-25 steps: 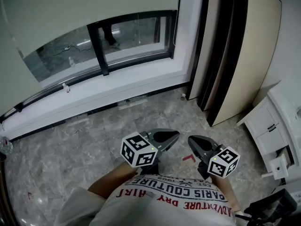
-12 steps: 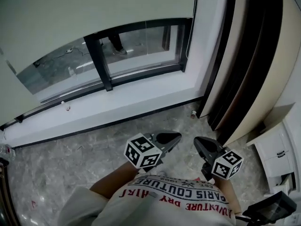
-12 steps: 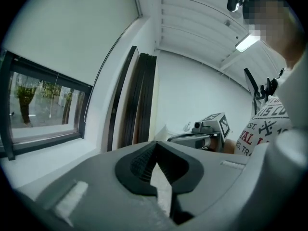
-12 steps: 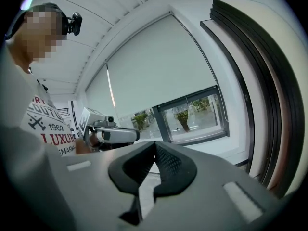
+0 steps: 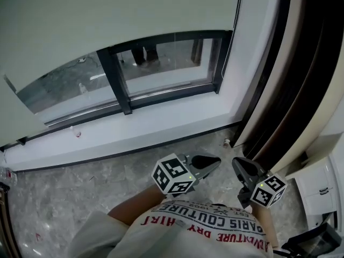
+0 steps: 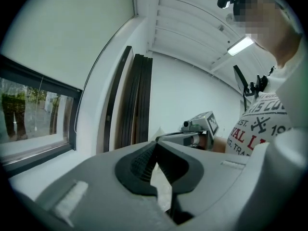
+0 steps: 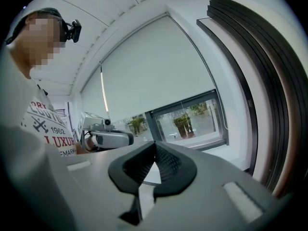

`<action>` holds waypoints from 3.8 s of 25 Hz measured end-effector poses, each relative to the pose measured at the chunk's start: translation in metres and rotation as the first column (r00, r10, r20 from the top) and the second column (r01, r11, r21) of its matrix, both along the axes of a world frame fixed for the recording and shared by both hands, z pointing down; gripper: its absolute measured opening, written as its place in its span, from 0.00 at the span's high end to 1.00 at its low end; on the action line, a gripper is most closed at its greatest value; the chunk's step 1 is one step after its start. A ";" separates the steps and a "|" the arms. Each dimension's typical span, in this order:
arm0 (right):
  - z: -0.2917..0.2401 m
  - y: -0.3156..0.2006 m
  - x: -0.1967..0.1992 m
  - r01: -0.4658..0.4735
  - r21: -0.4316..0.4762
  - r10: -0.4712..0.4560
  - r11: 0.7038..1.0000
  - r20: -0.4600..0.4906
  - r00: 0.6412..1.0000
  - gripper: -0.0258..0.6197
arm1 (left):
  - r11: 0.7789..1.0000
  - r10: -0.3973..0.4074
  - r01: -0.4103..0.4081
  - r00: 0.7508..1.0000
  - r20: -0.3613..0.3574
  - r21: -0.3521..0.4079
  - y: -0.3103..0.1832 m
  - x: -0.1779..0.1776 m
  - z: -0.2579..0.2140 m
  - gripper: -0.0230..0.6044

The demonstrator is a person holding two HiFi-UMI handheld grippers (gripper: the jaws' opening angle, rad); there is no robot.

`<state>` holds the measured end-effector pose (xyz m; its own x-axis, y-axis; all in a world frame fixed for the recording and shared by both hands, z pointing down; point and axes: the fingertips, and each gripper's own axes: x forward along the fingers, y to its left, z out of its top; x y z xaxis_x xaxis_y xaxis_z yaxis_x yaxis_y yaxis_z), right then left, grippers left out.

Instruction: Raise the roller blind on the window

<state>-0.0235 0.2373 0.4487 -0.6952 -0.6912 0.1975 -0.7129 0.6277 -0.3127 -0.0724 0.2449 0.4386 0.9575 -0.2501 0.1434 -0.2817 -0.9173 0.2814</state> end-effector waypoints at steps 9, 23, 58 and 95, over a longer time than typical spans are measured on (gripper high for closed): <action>0.013 -0.071 0.014 0.051 0.010 -0.052 0.999 0.028 0.998 0.95 | 0.998 -0.063 0.063 0.998 0.008 -0.021 -0.066 0.009 0.015 0.96; 0.013 -0.276 0.138 0.017 0.012 -0.017 1.000 0.033 0.999 0.95 | 0.994 -0.094 0.094 0.996 0.011 -0.059 -0.281 0.123 0.014 0.96; -0.021 -0.459 0.211 -0.028 0.109 0.018 0.994 0.092 0.996 0.95 | 0.923 -0.309 0.303 0.951 -0.014 0.237 -0.654 0.182 -0.082 0.87; -0.009 -0.422 0.219 -0.007 0.068 0.003 0.998 0.070 0.998 0.95 | 0.950 -0.231 0.206 0.969 0.088 0.233 -0.629 0.198 -0.068 0.94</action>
